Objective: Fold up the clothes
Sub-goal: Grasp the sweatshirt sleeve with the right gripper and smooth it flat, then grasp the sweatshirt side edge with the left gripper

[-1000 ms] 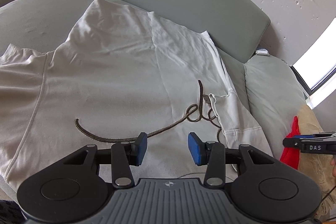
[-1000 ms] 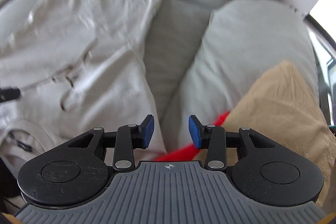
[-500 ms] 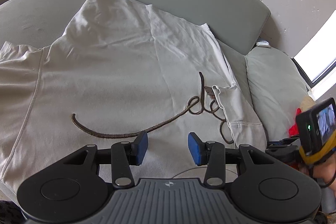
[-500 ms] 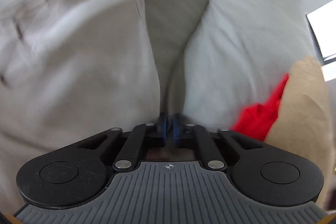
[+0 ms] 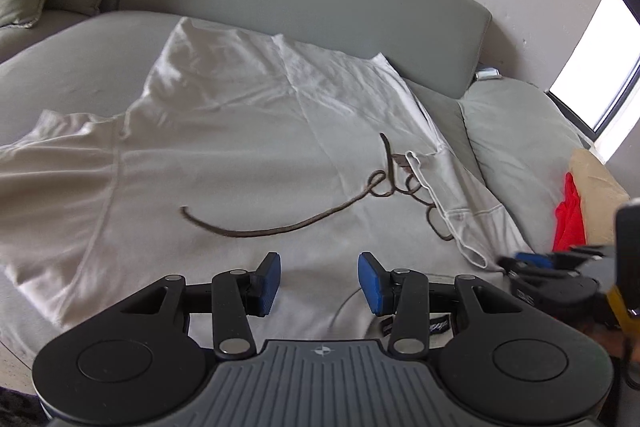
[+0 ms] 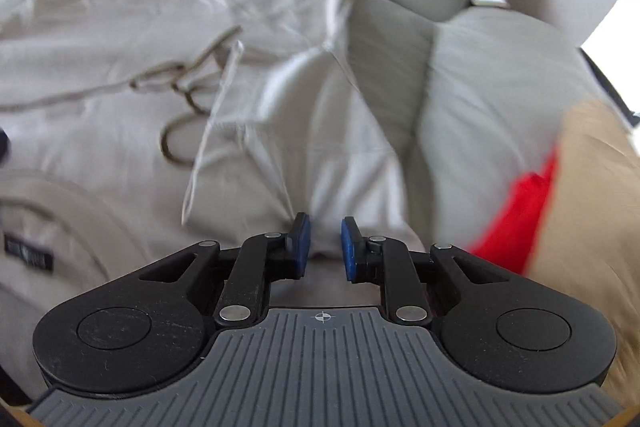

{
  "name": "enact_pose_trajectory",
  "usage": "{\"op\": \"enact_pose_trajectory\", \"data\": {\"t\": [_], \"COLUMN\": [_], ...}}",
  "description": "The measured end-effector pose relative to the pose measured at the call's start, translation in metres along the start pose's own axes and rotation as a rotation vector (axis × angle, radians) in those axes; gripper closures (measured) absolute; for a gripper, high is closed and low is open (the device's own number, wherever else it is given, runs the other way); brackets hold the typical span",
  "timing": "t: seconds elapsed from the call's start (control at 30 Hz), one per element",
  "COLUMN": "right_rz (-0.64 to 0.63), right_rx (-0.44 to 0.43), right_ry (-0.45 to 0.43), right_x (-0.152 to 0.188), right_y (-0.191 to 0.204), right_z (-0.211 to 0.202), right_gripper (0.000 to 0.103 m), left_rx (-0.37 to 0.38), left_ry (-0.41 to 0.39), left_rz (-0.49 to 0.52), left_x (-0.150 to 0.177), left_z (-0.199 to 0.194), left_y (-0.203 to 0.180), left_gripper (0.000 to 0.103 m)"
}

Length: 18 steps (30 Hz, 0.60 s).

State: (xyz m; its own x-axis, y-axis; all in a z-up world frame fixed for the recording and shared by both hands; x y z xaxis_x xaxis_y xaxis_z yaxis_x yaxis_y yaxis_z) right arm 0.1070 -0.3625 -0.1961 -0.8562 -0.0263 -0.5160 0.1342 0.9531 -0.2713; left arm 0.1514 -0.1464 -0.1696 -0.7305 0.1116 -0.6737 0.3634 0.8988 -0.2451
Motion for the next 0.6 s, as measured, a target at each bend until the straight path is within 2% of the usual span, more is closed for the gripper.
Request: {"op": "enact_pose_trajectory", "data": {"t": [0.07, 0.1, 0.17, 0.2, 0.23, 0.3, 0.37, 0.47, 0.57, 0.6], "right_rz": [-0.017, 0.012, 0.070, 0.111, 0.151, 0.226, 0.282, 0.307, 0.351, 0.369], "right_rx": [0.029, -0.007, -0.080, -0.124, -0.163, -0.252, -0.333, -0.408, -0.476, -0.500], "right_ry": [0.017, -0.031, -0.126, -0.189, -0.239, -0.316, -0.368, -0.396, -0.405, -0.399], "right_x": [0.011, 0.014, 0.019, 0.021, 0.025, 0.031, 0.037, 0.040, 0.042, 0.043], "right_y": [0.002, 0.003, 0.005, 0.007, 0.008, 0.013, 0.018, 0.028, 0.031, 0.034], "right_z": [-0.018, -0.032, -0.063, -0.082, -0.096, -0.118, -0.132, -0.142, -0.146, -0.145], "right_gripper": [0.087, 0.086, 0.076, 0.059, 0.051, 0.051, 0.050, 0.050, 0.049, 0.049], "left_rx": [-0.009, -0.022, -0.047, -0.056, -0.066, -0.116, -0.183, -0.264, -0.271, -0.242], "left_ry": [-0.013, -0.027, -0.061, -0.085, -0.105, -0.163, -0.215, -0.281, -0.337, -0.340], "left_rz": [-0.027, -0.038, -0.067, -0.090, -0.114, -0.188, -0.300, -0.493, -0.699, -0.759], "left_x": [0.002, 0.002, -0.001, -0.003, -0.006, -0.011, -0.013, -0.013, -0.009, -0.008], "left_z": [-0.009, -0.015, -0.032, -0.044, -0.055, -0.081, -0.099, -0.118, -0.122, -0.120], "left_y": [0.010, 0.016, 0.028, 0.036, 0.043, 0.069, 0.104, 0.161, 0.208, 0.218], "left_gripper": [0.062, 0.062, 0.062, 0.062, 0.061, 0.059, 0.058, 0.058, 0.060, 0.060]}}
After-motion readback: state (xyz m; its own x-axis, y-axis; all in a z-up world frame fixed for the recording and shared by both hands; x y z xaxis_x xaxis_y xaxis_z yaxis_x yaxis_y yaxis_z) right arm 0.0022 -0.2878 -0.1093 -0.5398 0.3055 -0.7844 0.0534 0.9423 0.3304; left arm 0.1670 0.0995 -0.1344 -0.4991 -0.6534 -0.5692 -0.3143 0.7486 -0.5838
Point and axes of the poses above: each gripper's, at about its wrist camera, not at the fingertips, and z roughly the way its jaws point, y to its left, x to its underside, the point moved 8 cm from there along z, roughly the way its jaws point, and after that the axes turned 4 degrees about -x, right-handed, at the moved point
